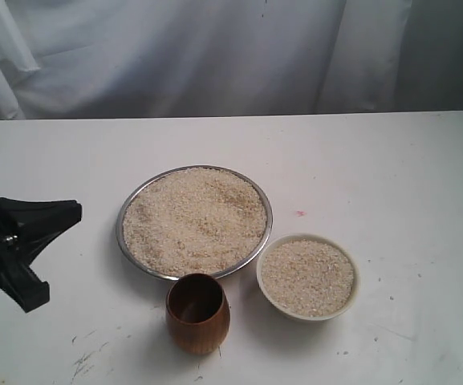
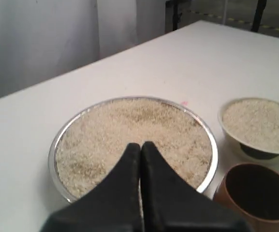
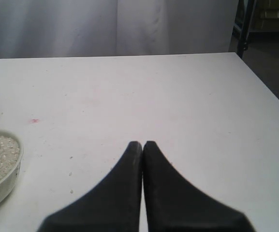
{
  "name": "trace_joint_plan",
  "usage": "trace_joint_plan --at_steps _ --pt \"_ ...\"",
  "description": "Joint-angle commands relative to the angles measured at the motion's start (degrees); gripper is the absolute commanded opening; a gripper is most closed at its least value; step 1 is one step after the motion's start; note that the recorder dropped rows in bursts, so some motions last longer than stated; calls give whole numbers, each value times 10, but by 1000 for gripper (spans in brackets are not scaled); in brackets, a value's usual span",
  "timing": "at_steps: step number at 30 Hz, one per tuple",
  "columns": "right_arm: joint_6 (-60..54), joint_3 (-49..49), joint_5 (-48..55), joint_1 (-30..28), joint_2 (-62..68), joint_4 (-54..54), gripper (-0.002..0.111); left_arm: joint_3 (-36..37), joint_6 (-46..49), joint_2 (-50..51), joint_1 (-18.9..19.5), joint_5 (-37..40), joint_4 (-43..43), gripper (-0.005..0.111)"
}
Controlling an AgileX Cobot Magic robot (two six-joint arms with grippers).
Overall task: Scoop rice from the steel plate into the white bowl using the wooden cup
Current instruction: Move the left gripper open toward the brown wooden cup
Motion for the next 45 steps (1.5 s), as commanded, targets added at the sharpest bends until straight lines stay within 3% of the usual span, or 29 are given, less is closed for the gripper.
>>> trace_joint_plan --at_steps 1,5,10,13,22,33,35,40,45 --pt "0 2 -2 0 2 0 0 -17 -17 50 -72 51 27 7" --pt "0 2 -2 0 2 0 0 -17 -17 99 -110 48 34 30" --pt "0 2 -2 0 2 0 0 -14 -25 130 -115 -14 51 64" --pt "0 2 -2 0 2 0 0 -14 -39 143 -115 -39 64 75" --pt "0 2 -2 0 2 0 0 -11 -59 187 -115 -41 86 77" --pt "0 2 -2 0 2 0 0 -14 -49 239 -115 -115 84 73" --pt "0 2 -2 0 2 0 0 -15 -94 239 -115 -79 53 77" --pt "0 2 -2 0 2 0 0 -15 -100 239 -115 -79 47 91" --pt "0 2 -2 0 2 0 0 -15 -91 239 -115 -80 61 92"
